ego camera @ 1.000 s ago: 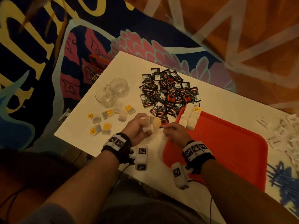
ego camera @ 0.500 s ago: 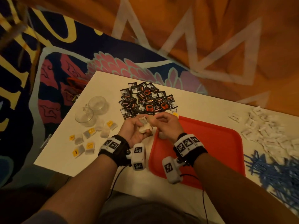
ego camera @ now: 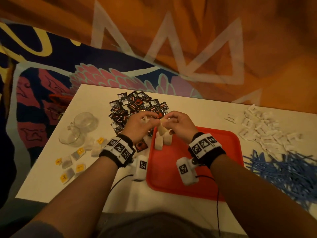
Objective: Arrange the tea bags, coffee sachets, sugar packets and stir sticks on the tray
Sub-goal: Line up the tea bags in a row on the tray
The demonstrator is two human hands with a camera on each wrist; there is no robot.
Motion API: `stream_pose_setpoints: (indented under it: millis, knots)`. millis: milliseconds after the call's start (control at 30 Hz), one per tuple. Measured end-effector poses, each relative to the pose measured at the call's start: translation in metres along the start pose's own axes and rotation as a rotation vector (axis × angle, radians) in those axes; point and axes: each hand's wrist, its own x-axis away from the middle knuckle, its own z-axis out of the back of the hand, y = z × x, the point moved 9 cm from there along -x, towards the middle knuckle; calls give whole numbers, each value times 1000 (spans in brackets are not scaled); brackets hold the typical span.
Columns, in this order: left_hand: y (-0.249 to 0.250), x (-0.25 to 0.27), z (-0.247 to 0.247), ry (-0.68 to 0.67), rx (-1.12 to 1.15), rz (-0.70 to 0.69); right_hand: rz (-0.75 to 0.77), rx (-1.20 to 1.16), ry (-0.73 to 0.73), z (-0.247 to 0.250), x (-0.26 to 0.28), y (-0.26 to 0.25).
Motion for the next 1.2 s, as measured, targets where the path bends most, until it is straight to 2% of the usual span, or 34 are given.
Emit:
stream_pose_setpoints:
  millis: [100, 267, 333, 400, 567, 700, 867, 1067, 1200]
  knots:
    - [16, -6, -17, -110, -137, -62, 27, 20, 28, 7, 0, -2]
    - [18, -10, -17, -9, 25, -29, 7, -165, 48, 15, 4, 7]
    - [13, -9, -18, 30, 102, 15, 26, -141, 48, 14, 6, 9]
    - [7, -8, -21, 26, 75, 45, 45, -129, 85, 15, 6, 11]
    - [7, -8, -27, -63, -272, -5, 61, 45, 182, 26, 0, 18]
    - [18, -7, -31, -68, -238, -60, 84, 163, 160, 23, 0, 15]
    - [22, -14, -24, 64, -147, -29, 39, 167, 161, 21, -3, 27]
    - [21, -22, -32, 10, -264, -41, 20, 178, 150, 22, -6, 48]
    - [0, -29, -29, 34, -276, 46, -65, 263, 164, 24, -16, 73]
